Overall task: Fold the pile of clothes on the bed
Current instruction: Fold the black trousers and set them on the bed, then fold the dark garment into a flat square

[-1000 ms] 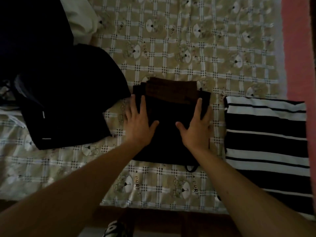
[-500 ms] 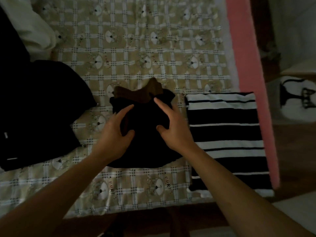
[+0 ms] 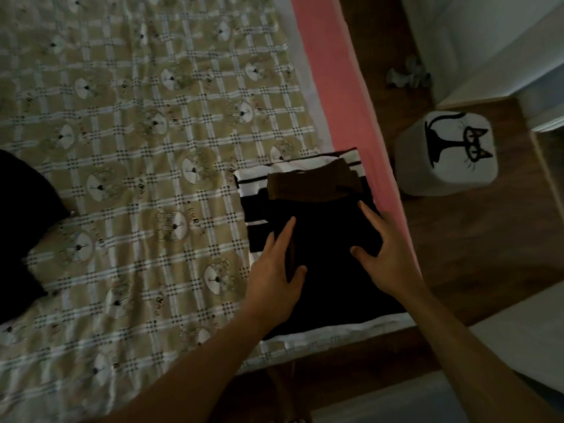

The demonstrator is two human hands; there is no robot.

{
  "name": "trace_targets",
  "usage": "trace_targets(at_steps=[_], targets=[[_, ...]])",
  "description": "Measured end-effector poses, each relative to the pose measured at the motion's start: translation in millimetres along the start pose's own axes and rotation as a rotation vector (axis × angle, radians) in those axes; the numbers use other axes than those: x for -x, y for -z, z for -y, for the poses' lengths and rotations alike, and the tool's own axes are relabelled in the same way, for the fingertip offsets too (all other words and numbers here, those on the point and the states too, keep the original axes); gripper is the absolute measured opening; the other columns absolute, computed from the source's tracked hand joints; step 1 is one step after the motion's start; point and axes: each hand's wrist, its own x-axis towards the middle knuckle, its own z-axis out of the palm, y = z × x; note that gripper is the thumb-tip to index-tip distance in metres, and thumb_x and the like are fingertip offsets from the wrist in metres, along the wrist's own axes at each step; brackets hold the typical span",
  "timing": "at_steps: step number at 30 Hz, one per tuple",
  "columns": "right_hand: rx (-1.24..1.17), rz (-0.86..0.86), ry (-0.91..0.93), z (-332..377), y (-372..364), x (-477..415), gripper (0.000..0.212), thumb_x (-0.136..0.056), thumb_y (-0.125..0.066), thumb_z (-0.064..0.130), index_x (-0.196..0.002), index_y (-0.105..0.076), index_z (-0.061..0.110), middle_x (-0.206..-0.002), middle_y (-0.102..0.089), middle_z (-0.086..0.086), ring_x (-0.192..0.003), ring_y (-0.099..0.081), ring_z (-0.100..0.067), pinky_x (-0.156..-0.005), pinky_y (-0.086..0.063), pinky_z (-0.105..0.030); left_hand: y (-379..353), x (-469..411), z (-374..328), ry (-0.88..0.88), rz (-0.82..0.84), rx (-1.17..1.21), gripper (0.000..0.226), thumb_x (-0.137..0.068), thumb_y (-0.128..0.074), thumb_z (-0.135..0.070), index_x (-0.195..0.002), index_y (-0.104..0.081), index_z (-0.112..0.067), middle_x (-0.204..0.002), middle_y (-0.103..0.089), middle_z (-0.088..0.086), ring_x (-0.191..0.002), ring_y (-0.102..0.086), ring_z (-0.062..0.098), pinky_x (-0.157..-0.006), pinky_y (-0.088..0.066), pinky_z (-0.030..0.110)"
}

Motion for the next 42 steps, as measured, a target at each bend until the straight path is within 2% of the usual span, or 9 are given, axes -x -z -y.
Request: trace_targets(at_steps=[4,7,12,15,20,27,34,39,42], targets=[[0.139,0.091,-0.100,-46.8,-21.6,10.0,0.084,-0.090,-0.067,0.019,-0.156,-0.018,0.036,-0.158,-0.028,-0.007,-0.141,-0.037,-0.026,-0.115,-0.031,-0.037,-34.0,2.1,19.5,0.170,0.033,-0.247,0.086,-0.090,-0.066,-0.025,-0.156,-0.012,-0.036,-0.159,-0.022,0.003,-0.131,-0.048,0.027,-0.095,-0.052,0.037],[0.412,-0.133,-0.086,-39.8,-29.1,18.6,0.076,-0.094,-0.059,0.035,-0.157,-0.018,0.027,-0.162,-0.016,-0.014,-0.149,-0.018,-0.033,-0.118,-0.026,-0.051,-36.3,-0.7,6.2,0.115,-0.197,-0.573,0.089,-0.084,-0.064,-0.037,-0.158,-0.015,-0.027,-0.161,-0.010,0.013,-0.145,-0.022,0.038,-0.110,-0.036,0.052],[0.384,-0.126,0.192,-31.6,-45.7,14.3,0.069,-0.102,-0.040,0.049,-0.158,-0.013,0.019,-0.166,0.004,-0.010,-0.153,0.007,-0.028,-0.122,-0.009,-0.053,-43.0,-26.3,3.7,-0.236,-0.030,-0.836,0.101,-0.087,-0.046,-0.073,-0.160,-0.006,-0.017,-0.166,0.011,0.012,-0.153,0.013,0.033,-0.122,-0.010,0.057],[0.440,-0.045,0.131,-59.7,-58.7,11.3,0.070,-0.102,-0.034,0.055,-0.159,-0.009,0.022,-0.166,0.006,-0.010,-0.153,0.008,-0.029,-0.121,-0.009,-0.057,-46.9,-37.8,25.4,-0.142,0.097,-0.970,0.118,-0.076,-0.030,-0.092,-0.159,0.004,-0.016,-0.165,0.018,0.012,-0.152,0.018,0.031,-0.121,-0.005,0.059],[0.510,-0.004,0.114,-85.1,-71.2,5.7,0.071,-0.101,-0.028,0.059,-0.159,-0.008,0.022,-0.166,0.003,-0.013,-0.153,0.002,-0.030,-0.122,-0.006,-0.056,-56.5,-44.9,40.6,-0.056,0.174,-1.040,0.121,-0.074,-0.024,-0.095,-0.156,0.018,-0.017,-0.161,0.031,0.009,-0.148,0.030,0.027,-0.121,0.004,0.059],[0.404,0.054,-0.027,-46.8,-53.8,8.7,0.072,-0.097,-0.030,0.057,-0.157,-0.015,0.021,-0.166,-0.002,-0.013,-0.152,-0.002,-0.032,-0.121,-0.006,-0.057,-42.4,-33.1,8.9,0.001,0.255,-0.830,0.102,-0.090,-0.049,-0.064,-0.158,0.012,-0.019,-0.163,0.028,0.004,-0.149,0.028,0.024,-0.122,-0.006,0.056],[0.190,-0.006,0.079,65.6,-34.0,2.5,0.072,-0.098,-0.053,0.038,-0.157,-0.017,0.017,-0.166,-0.007,-0.005,-0.153,-0.005,-0.022,-0.124,-0.007,-0.046,-5.7,-3.1,-33.9,0.120,-0.137,-0.294,0.084,-0.096,-0.052,-0.036,-0.159,0.002,-0.022,-0.167,0.006,-0.001,-0.153,0.009,0.018,-0.125,-0.013,0.041],[0.027,0.076,0.221,149.8,-61.5,-9.4,0.071,-0.097,-0.055,0.036,-0.156,-0.017,0.024,-0.165,-0.012,0.002,-0.151,-0.016,-0.017,-0.119,-0.030,-0.038,49.8,23.2,-18.2,0.151,-0.357,-0.123,0.076,-0.098,-0.054,-0.033,-0.158,-0.009,-0.021,-0.165,-0.008,-0.002,-0.151,-0.008,0.014,-0.121,-0.022,0.029],[0.002,0.143,0.282,197.3,-93.0,-9.0,0.071,-0.097,-0.056,0.035,-0.156,-0.017,0.026,-0.164,-0.013,0.005,-0.148,-0.024,-0.015,-0.108,-0.035,-0.026,91.8,43.7,8.6,0.208,-0.475,-0.063,0.076,-0.098,-0.056,-0.036,-0.158,-0.011,-0.026,-0.164,-0.009,-0.008,-0.151,-0.012,0.011,-0.122,-0.024,0.034]])
